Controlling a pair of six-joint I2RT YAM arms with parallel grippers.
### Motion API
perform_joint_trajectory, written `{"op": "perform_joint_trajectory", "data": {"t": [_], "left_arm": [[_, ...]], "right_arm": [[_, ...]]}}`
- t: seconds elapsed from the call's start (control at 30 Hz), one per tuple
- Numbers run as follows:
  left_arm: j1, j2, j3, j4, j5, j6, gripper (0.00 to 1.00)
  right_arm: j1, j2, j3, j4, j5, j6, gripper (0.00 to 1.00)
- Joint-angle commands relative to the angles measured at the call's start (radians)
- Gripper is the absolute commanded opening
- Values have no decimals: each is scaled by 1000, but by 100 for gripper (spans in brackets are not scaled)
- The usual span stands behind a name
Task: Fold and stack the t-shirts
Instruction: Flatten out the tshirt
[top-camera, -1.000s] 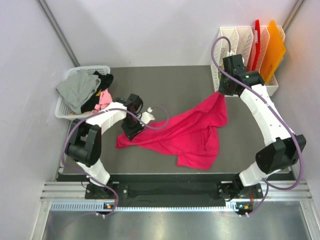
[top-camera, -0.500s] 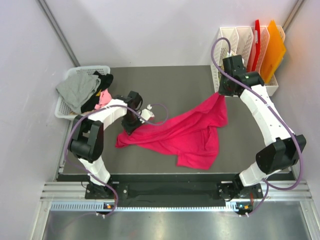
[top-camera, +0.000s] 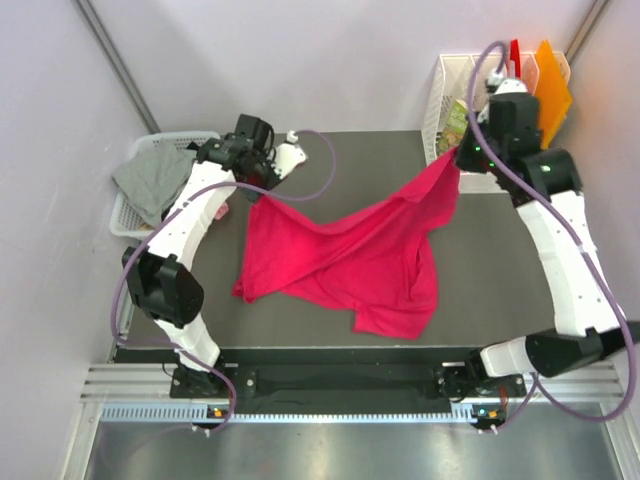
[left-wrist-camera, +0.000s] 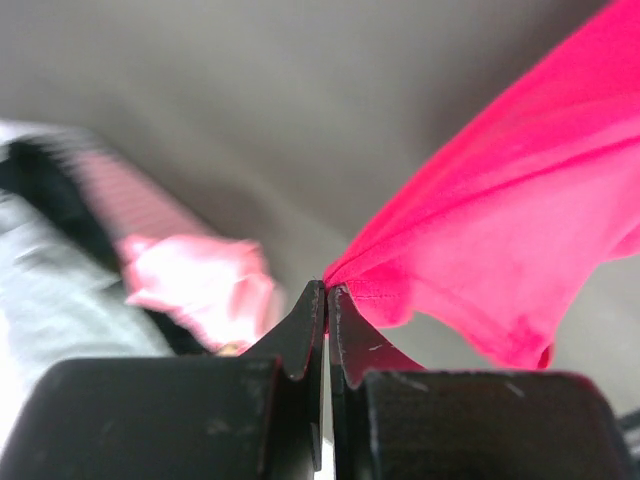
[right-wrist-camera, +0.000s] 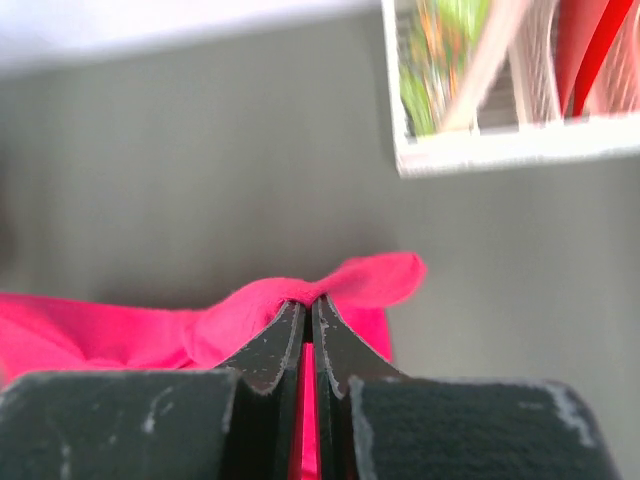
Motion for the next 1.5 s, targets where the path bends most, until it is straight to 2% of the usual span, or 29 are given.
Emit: {"op": "perform_joint_trajectory", "data": {"t": [0.0, 0.13, 0.23, 0.47, 0.57, 0.7, 0.8, 0.87, 0.97, 1.07, 1.1, 1.3, 1.4, 1.47], "left_arm": [[45, -94, 103, -28, -100, 15, 0], [137, -167, 189, 35, -145, -31, 0], [186, -253, 189, 95, -171, -81, 0], [195, -427, 203, 146, -231, -128, 0], [195, -458, 269, 117, -217, -131, 0], [195, -436, 474, 31, -199, -140, 0], [195, -421, 569, -31, -165, -137, 0], [195, -421, 573, -58, -152, -135, 0], [195, -442, 509, -57, -127, -137, 0], [195, -474, 346, -17, -71, -132, 0], [195, -481, 241, 0, -62, -131, 0], [195, -449, -182, 153, -33, -57, 0], [195, -341, -304, 234, -79, 19, 0], [195, -213, -321, 276, -117, 62, 0]], "right_arm": [[-12, -122, 151, 93, -49, -21, 0], [-12, -183, 288, 98, -68, -31, 0], [-12, -220, 361, 66, -86, -39, 0], [-12, -318, 444, 8, -112, -38, 0], [-12, -336, 501, -20, -126, -30, 0], [-12, -341, 579, -52, -154, 1, 0], [-13, -350, 578, -54, -166, 22, 0], [-13, -349, 573, -48, -158, 34, 0], [-13, -338, 528, -23, -140, 42, 0], [-12, -277, 457, -40, -74, 54, 0], [-13, -249, 425, -49, -53, 57, 0], [-29, 53, 282, -22, 13, 93, 0], [-30, 263, 309, -8, 26, 94, 0], [-30, 416, 348, 1, 24, 84, 0]]}}
